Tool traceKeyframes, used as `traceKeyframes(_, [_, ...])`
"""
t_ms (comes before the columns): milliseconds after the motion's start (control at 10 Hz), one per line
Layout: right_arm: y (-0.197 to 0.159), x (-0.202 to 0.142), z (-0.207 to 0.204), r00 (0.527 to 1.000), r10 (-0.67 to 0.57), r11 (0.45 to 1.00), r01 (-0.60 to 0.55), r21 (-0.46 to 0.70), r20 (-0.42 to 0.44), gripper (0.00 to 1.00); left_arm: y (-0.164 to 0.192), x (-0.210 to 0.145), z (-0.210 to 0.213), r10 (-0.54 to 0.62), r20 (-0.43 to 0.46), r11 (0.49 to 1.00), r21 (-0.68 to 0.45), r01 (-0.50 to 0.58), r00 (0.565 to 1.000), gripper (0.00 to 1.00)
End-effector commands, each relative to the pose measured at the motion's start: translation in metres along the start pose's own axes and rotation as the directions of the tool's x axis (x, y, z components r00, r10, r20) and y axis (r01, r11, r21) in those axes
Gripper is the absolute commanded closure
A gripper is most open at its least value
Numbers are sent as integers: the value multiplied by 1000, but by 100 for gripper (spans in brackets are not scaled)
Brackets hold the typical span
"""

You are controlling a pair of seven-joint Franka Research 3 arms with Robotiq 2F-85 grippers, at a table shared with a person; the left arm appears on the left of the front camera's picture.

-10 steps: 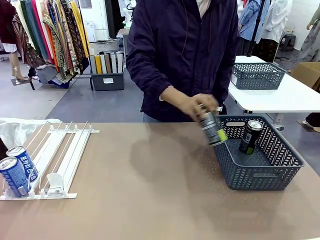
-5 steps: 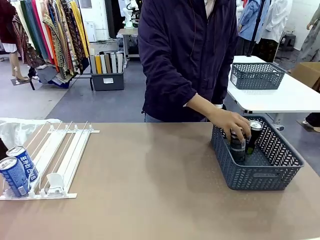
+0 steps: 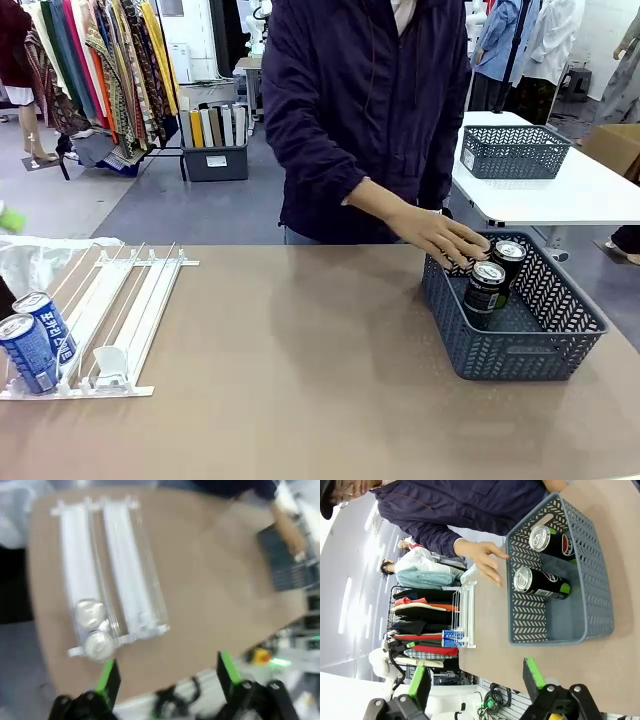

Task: Retrieve and store the cans from the dispenser.
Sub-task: Pick up one can from the Automatic Can Dispenser and place it in the middle of the table.

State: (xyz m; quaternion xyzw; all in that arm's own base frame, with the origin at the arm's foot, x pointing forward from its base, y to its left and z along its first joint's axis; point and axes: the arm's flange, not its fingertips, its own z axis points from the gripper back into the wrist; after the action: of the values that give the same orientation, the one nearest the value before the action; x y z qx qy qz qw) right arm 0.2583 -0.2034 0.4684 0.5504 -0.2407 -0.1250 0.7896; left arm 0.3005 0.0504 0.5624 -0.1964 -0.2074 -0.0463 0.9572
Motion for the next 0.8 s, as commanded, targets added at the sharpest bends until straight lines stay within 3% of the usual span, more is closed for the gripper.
traceKeyframes(0, [0,0,1,1000,16,1000,-16,14,3,0,2,-8,-19,-176,-290,912,312,267,941,0])
traceKeyframes(200, [0,0,1,1000,16,1000,-16,14,3,0,-1,-9,-35,-143,-343,837,459,298,928,0])
traceKeyframes(300, [0,0,1,1000,16,1000,-16,14,3,0,1,-11,-42,-75,-391,829,487,276,917,0])
traceKeyframes(400, [0,0,1,1000,16,1000,-16,14,3,0,1,-5,-49,-75,-346,867,441,233,935,0])
traceKeyframes(700, [0,0,1,1000,16,1000,-16,14,3,0,0,-10,-37,-115,-349,851,448,273,930,0])
